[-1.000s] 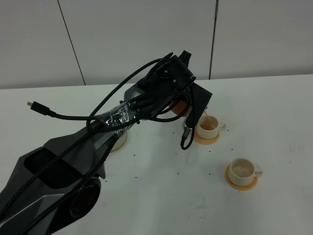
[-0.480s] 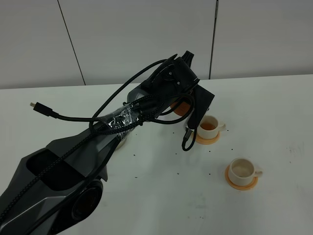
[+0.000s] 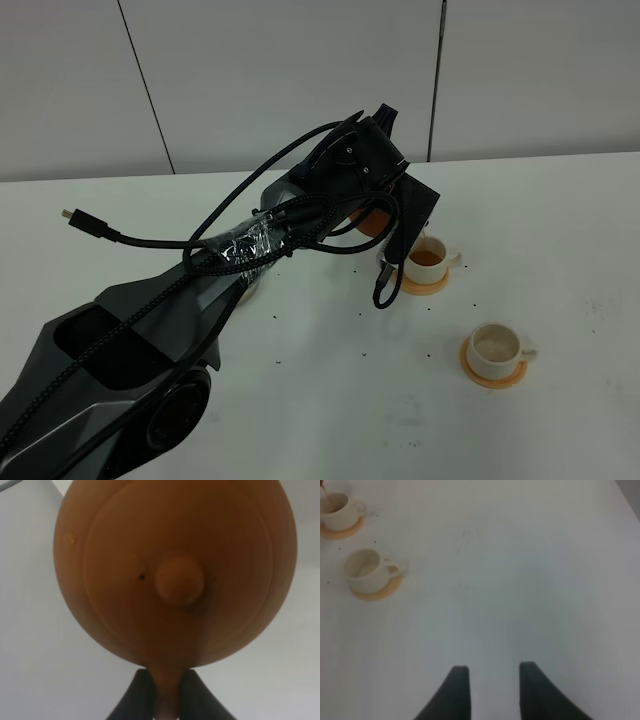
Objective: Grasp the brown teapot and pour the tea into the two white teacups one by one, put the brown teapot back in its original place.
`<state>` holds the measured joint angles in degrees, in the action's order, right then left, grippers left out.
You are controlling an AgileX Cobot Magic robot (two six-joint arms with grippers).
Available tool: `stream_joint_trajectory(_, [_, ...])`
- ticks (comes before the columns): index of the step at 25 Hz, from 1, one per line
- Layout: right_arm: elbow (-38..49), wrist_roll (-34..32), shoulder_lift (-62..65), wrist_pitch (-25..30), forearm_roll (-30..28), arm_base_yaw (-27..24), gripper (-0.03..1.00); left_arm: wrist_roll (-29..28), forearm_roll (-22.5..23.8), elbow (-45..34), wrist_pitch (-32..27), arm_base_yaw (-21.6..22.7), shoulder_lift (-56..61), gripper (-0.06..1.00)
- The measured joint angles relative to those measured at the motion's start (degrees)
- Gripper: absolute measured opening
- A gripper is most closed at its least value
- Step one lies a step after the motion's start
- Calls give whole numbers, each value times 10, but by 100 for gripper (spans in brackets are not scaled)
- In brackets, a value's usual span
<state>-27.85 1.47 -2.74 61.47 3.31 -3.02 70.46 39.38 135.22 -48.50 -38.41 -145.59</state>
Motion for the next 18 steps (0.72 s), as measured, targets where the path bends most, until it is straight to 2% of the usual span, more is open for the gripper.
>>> stream_joint_trajectory(18, [0, 0, 0, -1, -17, 0, 24, 0, 22, 0, 1, -6, 0, 17])
